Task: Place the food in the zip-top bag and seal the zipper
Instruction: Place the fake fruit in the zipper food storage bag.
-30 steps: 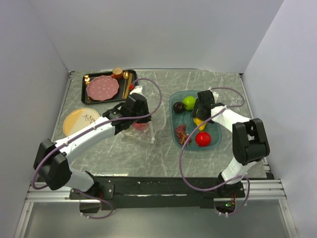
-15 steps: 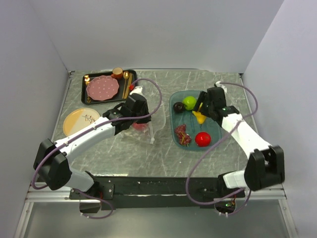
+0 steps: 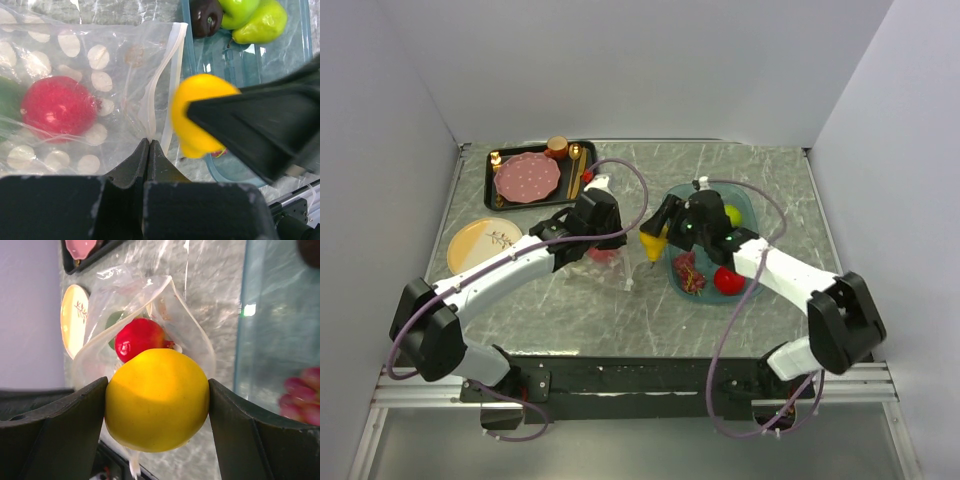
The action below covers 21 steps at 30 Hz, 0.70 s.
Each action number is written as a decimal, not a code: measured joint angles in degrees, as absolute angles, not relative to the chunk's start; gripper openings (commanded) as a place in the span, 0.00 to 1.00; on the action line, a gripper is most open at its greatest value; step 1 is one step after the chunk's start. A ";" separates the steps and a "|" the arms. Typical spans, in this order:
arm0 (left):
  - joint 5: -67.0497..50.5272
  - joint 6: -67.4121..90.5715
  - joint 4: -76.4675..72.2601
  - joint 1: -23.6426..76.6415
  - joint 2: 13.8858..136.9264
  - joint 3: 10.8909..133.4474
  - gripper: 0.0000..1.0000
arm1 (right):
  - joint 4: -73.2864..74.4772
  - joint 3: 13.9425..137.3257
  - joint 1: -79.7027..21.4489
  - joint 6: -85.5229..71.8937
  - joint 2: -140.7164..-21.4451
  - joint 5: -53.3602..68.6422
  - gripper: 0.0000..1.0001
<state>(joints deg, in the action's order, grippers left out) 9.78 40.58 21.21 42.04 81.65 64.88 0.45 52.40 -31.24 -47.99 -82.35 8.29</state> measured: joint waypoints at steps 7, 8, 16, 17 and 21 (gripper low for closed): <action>9.69 40.75 20.71 42.04 81.62 64.88 0.01 | -7.05 54.30 -32.49 -53.19 -90.32 11.99 0.48; 9.65 40.75 20.67 42.04 81.62 64.88 0.01 | -7.42 55.13 -32.60 -53.56 -91.29 12.47 0.48; 9.34 40.75 20.36 41.98 81.60 64.88 0.01 | -8.51 59.86 -33.12 -54.72 -95.15 14.98 0.93; 9.39 40.77 20.36 41.93 81.60 64.88 0.01 | -8.80 60.38 -33.12 -54.59 -95.68 15.22 0.95; 9.32 40.80 20.38 41.87 81.58 64.88 0.01 | -8.12 60.31 -33.12 -53.52 -95.79 15.70 0.98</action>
<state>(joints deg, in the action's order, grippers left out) 9.32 40.80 20.38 41.87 81.58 64.88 -8.12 60.31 -33.12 -53.52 -95.79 15.70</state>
